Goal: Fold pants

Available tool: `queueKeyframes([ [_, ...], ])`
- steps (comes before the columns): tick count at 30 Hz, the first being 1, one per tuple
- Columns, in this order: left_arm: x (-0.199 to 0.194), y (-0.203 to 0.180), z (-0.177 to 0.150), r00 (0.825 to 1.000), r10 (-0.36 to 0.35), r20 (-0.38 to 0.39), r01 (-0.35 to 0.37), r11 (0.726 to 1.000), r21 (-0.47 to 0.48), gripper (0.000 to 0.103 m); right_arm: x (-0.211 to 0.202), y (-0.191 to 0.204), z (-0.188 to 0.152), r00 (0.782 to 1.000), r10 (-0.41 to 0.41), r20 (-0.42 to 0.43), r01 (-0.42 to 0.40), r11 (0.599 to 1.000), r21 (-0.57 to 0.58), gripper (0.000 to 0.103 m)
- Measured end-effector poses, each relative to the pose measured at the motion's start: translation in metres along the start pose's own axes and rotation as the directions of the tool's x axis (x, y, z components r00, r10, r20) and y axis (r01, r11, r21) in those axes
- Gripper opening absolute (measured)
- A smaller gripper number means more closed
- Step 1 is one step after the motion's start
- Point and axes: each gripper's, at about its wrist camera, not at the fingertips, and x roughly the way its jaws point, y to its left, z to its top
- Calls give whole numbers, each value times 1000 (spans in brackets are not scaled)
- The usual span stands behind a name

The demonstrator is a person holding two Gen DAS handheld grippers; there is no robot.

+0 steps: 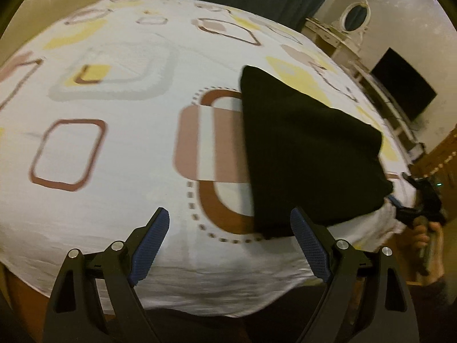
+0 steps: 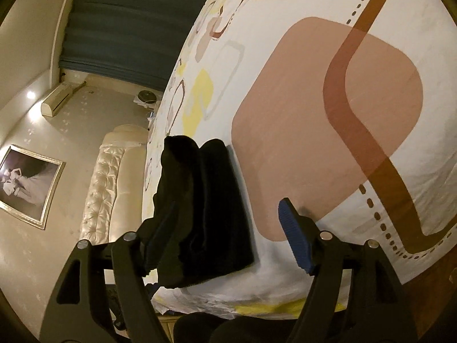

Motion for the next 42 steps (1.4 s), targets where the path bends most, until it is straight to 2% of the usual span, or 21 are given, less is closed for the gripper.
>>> queueKeyframes([
  [7,18,-1,9,996,-84,-26,83,996,-40,86,29,12,-13,996,-20,-84,17,999,-42,73],
  [11,30,11,19,987,-159,-32,155,981,-113,86,40,16,-20,993,-28,-117,21,998,-64,73],
  [14,45,20,24,967,-250,-53,235,951,-199,86,47,17,-19,991,-18,-131,9,998,-66,74],
  [17,61,21,25,931,-358,-70,325,901,-288,85,52,20,-21,988,-7,-154,-5,997,-79,75],
  [22,75,7,26,905,-419,-76,382,878,-290,85,61,28,-25,983,-7,-183,-12,995,-103,78],
  [24,80,-1,24,898,-429,-100,390,880,-270,85,62,30,-27,982,-14,-190,-9,993,-121,77],
  [26,81,-8,23,906,-407,-117,373,898,-233,85,63,32,-30,980,-35,-195,7,989,-146,66],
  [27,80,-10,22,910,-397,-118,366,904,-222,81,66,33,-31,978,-60,-199,26,985,-168,56],
  [28,79,-11,22,912,-393,-120,362,907,-217,73,67,34,-32,977,-82,-199,43,980,-192,49],
  [30,80,-11,22,918,-373,-134,340,915,-216,58,67,33,-34,977,-81,-196,40,978,-204,42],
  [33,78,-10,22,919,-370,-136,338,917,-212,48,66,31,-35,979,-63,-193,27,982,-186,39],
  [38,67,-17,28,944,-299,-137,278,948,-159,37,63,39,-38,982,-82,-169,45,976,-213,36],
  [42,59,-22,30,964,-232,-129,221,970,-99,34,64,45,-41,984,-86,-158,50,975,-219,35],
])
